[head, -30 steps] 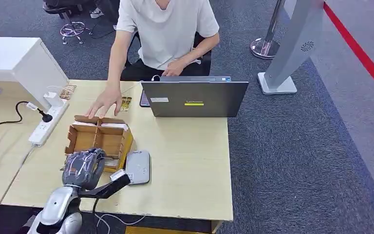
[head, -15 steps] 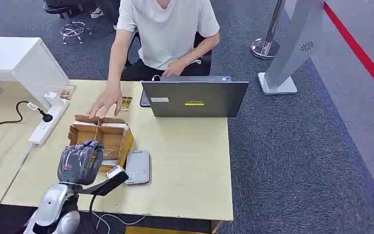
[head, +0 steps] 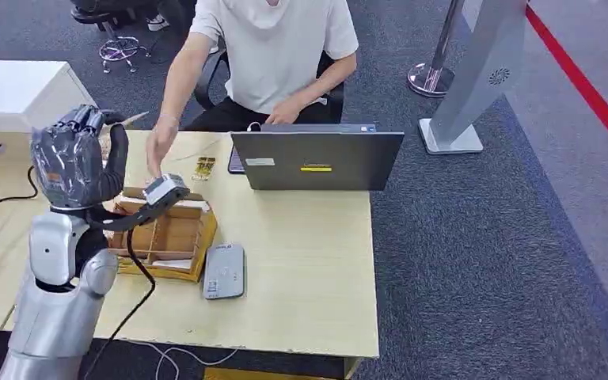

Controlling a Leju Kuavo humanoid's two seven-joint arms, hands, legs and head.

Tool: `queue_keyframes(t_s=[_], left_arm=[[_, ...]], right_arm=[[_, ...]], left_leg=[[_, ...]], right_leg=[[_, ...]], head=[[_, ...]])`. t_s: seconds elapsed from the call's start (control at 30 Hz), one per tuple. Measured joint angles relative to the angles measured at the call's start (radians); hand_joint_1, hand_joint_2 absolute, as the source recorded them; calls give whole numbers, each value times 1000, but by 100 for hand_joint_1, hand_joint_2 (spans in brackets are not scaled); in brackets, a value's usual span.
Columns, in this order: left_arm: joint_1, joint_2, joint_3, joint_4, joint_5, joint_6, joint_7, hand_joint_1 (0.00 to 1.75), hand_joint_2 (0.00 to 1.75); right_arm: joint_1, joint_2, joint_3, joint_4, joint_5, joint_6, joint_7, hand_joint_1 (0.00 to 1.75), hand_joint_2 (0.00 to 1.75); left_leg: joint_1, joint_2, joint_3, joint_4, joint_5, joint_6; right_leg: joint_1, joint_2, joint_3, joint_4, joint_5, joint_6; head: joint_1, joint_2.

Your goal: Pass the card to the sensor for recognition and then transmit it.

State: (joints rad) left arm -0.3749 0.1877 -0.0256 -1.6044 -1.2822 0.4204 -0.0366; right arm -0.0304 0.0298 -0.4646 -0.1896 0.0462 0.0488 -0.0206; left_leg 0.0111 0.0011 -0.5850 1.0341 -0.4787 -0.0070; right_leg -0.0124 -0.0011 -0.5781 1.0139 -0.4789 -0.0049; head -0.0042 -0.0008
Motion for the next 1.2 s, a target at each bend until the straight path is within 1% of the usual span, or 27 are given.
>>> queue_keyframes(t_s=[0.13, 0.2, 0.27, 0.33, 0.5, 0.53, 0.6, 0.73, 0.93, 1.07, 1.2], left_arm=[[-49, 0, 0, 36, -32, 20, 3, 175, 175], [-88, 4, 0, 84, -95, 24, 18, 175, 175], [-137, 8, 0, 147, -128, 28, 34, 175, 175], [-182, 8, 0, 202, -132, 29, 42, 175, 175], [-226, 6, 0, 285, -131, 29, 49, 175, 175], [-228, 6, 0, 296, -131, 29, 51, 0, 175], [-230, 6, 0, 312, -127, 24, 53, 0, 175], [-238, 6, 0, 323, -108, -12, 63, 0, 175], [-233, 10, 0, 336, -80, -13, 72, 0, 175], [-204, 24, 3, 336, -41, -10, 50, 0, 175], [-141, 49, 24, 307, 44, 0, -10, 0, 175]], right_arm=[[0, 0, 2, 0, 11, 3, 0, 0, 175], [-2, 0, 9, 0, 24, 5, 2, 0, 175], [-5, 0, 15, 0, 30, 7, 8, 0, 175], [-5, 0, 17, 0, 32, 7, 11, 0, 175], [-6, 0, 18, 0, 32, -5, 15, 0, 175], [-6, 0, 18, 0, 32, -5, 15, 0, 175], [-6, 0, 18, 0, 32, -5, 15, 0, 175], [-6, 0, 18, 0, 36, -5, 18, 0, 175], [-6, 1, 18, 0, 39, -4, 15, 0, 175], [-5, 1, 18, 0, 39, -4, 14, 0, 175], [-3, 1, 13, 0, 34, -5, 12, 0, 175]], left_leg=[[0, 0, 0, 0, 0, 0], [0, 0, -1, 0, 0, 0], [0, 0, -1, 0, 0, 0], [0, 0, -1, 0, 0, 0], [0, 0, -1, 0, 0, 0], [0, 0, -1, 0, 0, 0], [0, 0, -1, 0, 0, 0], [0, 0, -1, 0, 0, 0], [0, 0, -2, 0, 0, 0], [0, 0, -2, 0, 0, 0], [0, 1, -2, 0, 0, 0]], right_leg=[[0, 0, -1, 0, 0, 0], [0, 0, -1, 0, 0, 0], [0, 0, -1, 0, 0, 0], [0, 0, -1, 0, 0, 0], [0, 0, -1, 0, 0, 0], [0, 1, -2, 0, 0, 0], [0, 1, -2, 0, 0, 0], [0, 1, -2, 0, 0, 0], [0, 1, -2, 0, 0, 0], [0, 1, -2, 0, 0, 0], [0, 2, -2, 0, 0, 0]], head=[[0, 0], [0, 0], [0, 0], [0, 0], [0, 0], [0, 0], [0, 0], [0, 0], [0, 0], [0, 0], [0, 0]])
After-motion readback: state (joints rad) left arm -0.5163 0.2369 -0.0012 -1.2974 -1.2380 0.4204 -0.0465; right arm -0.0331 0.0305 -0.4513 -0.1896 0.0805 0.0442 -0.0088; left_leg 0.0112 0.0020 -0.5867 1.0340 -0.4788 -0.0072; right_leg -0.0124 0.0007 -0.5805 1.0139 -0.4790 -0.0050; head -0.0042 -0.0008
